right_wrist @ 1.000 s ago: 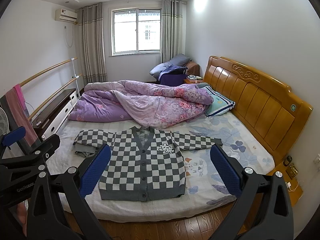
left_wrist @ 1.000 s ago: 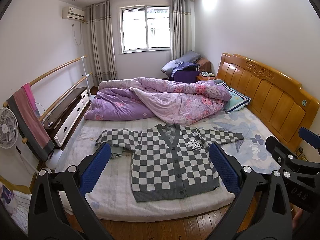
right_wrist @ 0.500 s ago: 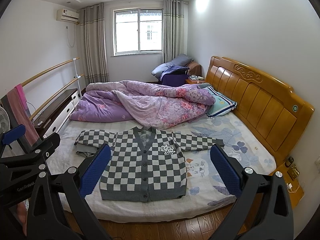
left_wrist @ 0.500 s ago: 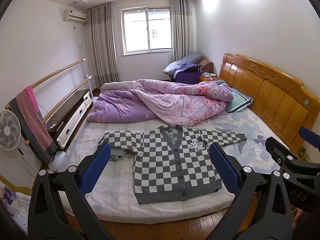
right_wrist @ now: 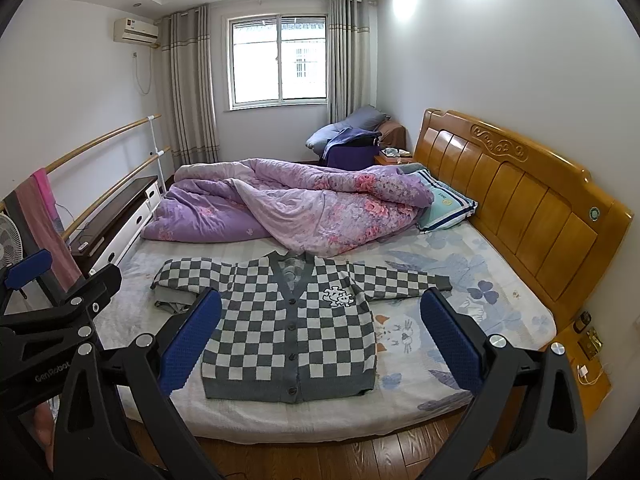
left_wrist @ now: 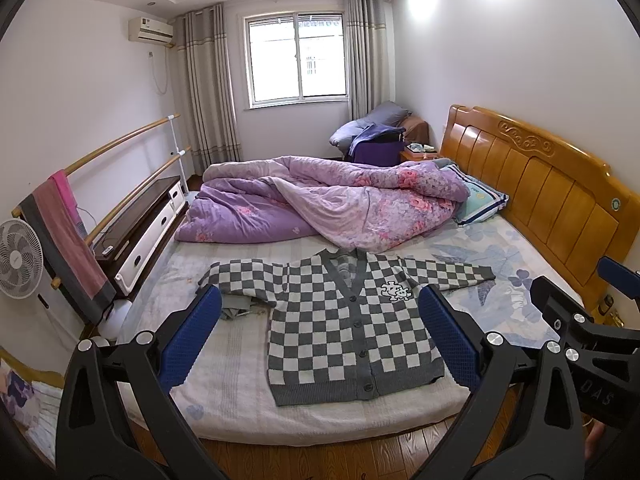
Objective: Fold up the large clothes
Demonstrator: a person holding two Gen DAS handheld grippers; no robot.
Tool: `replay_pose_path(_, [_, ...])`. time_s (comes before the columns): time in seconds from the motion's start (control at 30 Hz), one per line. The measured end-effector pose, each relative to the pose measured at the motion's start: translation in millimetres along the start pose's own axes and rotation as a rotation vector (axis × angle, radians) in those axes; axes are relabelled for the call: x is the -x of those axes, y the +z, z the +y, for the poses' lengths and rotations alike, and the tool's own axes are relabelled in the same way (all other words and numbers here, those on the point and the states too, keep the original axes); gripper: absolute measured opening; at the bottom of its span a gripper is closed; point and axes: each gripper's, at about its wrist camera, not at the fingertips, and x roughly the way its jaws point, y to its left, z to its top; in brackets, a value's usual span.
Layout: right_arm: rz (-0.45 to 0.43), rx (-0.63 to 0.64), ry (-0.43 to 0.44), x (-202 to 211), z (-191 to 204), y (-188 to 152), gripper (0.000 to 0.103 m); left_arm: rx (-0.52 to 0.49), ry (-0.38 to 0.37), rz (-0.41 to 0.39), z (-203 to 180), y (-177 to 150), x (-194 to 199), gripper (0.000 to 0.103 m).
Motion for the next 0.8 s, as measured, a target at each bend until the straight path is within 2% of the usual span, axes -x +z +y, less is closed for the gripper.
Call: replay_pose_path(0.8, [0.023, 0.000, 0.043, -12.9, -20.4, 5.5, 0.096, 0.019, 0.031, 0.019, -7.6, -3.8, -14.4, 0.098])
